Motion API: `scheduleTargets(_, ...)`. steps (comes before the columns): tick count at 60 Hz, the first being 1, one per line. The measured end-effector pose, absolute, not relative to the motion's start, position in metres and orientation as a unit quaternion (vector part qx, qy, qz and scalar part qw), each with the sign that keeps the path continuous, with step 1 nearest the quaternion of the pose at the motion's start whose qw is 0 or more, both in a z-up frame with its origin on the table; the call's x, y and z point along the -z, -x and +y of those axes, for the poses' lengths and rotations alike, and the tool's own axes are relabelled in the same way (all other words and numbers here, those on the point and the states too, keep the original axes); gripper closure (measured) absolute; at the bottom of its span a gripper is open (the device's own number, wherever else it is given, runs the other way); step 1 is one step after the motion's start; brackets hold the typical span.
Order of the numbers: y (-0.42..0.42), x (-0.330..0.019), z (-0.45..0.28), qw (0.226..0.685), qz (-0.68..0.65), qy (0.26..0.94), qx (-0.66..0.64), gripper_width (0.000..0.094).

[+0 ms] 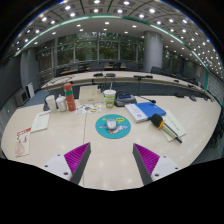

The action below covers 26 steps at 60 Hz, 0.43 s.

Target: Arrange mouse

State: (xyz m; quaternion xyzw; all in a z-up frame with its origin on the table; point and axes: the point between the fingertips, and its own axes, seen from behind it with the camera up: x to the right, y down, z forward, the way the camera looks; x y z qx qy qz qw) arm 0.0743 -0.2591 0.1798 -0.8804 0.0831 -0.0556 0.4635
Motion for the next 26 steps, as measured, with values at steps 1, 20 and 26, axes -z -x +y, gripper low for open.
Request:
scheduleTargets(1, -0.073, -0.181, -0.264, 0.464, 0.083, 0.880, 0.053, 0.0075)
scheduleTargets(20, -0.070, -0.199, -0.311, 0.482, 0.076, 0.871, 0.063, 0.0074)
scheduleTargets(26, -0.068, -0.201, -0.313, 0.483, 0.071, 0.871, 0.060, 0.0076)
